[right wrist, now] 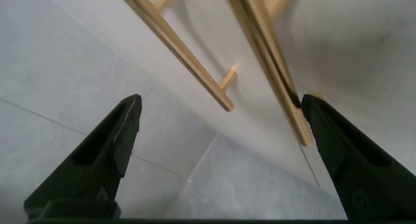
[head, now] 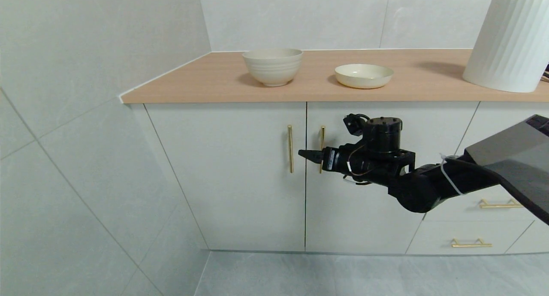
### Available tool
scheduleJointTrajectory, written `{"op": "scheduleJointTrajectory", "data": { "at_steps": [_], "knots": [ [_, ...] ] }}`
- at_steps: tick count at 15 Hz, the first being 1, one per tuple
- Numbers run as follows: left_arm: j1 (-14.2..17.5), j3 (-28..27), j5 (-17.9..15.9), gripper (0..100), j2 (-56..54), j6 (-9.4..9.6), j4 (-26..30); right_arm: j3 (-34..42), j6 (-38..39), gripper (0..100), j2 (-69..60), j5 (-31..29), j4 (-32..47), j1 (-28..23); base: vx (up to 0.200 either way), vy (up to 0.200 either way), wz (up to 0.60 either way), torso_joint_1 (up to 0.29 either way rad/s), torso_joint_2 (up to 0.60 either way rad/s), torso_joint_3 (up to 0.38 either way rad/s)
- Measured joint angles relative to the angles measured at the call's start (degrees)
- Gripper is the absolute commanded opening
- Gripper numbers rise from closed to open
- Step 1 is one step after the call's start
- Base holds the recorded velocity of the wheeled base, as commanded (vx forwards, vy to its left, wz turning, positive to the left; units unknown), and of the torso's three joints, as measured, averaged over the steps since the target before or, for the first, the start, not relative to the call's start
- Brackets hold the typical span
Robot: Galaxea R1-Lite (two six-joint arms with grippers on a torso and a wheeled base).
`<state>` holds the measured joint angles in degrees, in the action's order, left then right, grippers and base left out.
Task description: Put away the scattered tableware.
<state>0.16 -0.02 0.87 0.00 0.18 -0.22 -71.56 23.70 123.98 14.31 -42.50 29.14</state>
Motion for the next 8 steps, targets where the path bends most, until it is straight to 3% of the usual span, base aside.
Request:
{"op": "scheduleJointTrajectory", "data": {
  "at_steps": [8],
  "knots": [
    [0.00, 0.02, 0.00, 100, 0.00, 0.00, -0.02, -0.27, 1.78, 100, 2.57, -0.22, -7.07, 0.74, 0.000, 0.000, 0.00, 0.000, 0.00, 0.000]
  ]
}}
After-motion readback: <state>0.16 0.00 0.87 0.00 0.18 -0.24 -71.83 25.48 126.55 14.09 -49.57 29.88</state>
